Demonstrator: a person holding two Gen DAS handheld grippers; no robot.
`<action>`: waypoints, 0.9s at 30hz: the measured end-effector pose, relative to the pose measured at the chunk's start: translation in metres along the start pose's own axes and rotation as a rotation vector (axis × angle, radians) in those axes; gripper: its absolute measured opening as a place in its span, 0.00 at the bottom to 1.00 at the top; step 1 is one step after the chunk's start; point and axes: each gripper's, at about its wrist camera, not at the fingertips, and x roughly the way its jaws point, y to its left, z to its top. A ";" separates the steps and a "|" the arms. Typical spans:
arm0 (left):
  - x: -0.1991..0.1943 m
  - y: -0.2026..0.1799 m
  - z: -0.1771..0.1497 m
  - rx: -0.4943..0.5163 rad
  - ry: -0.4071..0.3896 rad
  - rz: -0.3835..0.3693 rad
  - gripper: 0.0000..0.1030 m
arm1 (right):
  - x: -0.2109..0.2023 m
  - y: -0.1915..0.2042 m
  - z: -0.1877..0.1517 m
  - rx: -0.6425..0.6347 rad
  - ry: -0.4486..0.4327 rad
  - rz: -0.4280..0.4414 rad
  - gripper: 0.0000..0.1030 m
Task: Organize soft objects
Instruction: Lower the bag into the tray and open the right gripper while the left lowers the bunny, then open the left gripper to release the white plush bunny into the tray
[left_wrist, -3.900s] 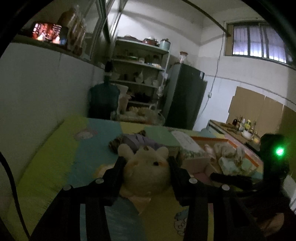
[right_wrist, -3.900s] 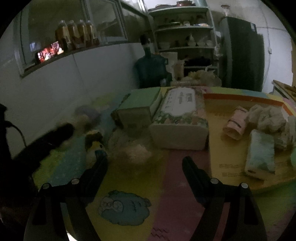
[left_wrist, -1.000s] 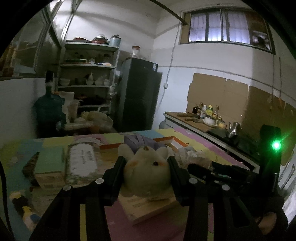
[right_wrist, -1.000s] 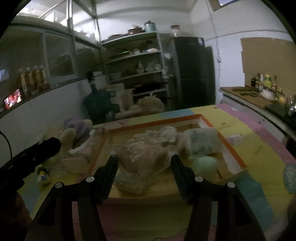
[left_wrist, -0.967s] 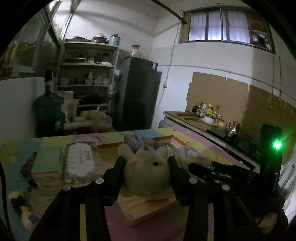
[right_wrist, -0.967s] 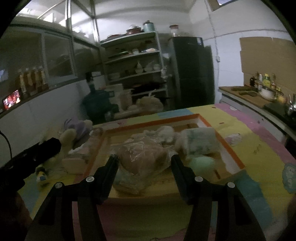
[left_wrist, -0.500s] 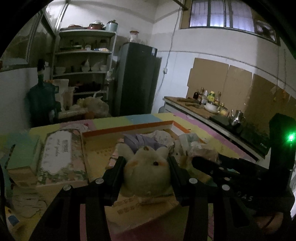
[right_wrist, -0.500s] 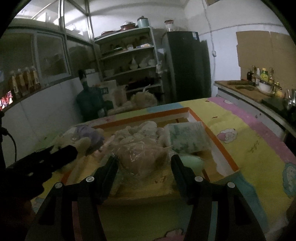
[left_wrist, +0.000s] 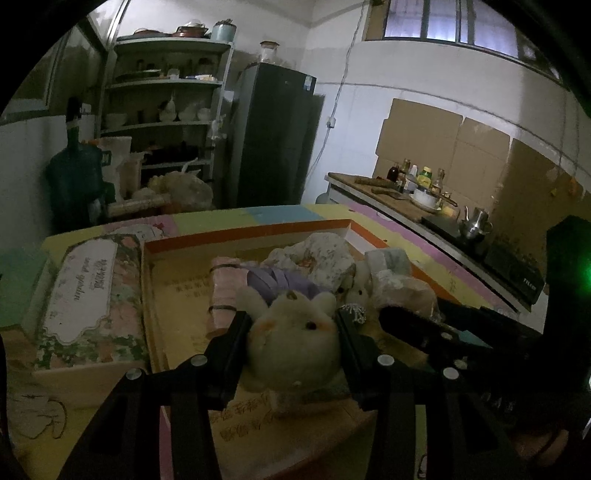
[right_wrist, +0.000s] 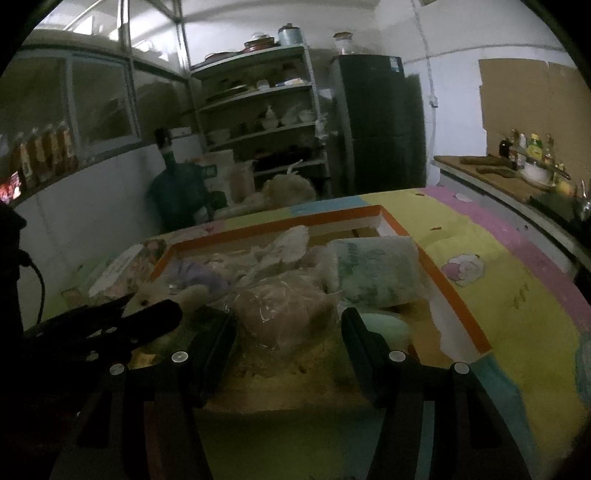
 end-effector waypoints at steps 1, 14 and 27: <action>0.001 0.001 0.001 -0.004 0.003 0.001 0.46 | 0.002 0.001 0.000 -0.004 0.002 0.003 0.59; 0.008 0.010 -0.001 -0.053 0.049 -0.041 0.51 | 0.008 -0.006 0.000 0.039 -0.003 0.050 0.64; -0.008 0.013 -0.002 -0.062 0.017 -0.014 0.61 | -0.003 -0.007 0.001 0.073 -0.034 0.060 0.76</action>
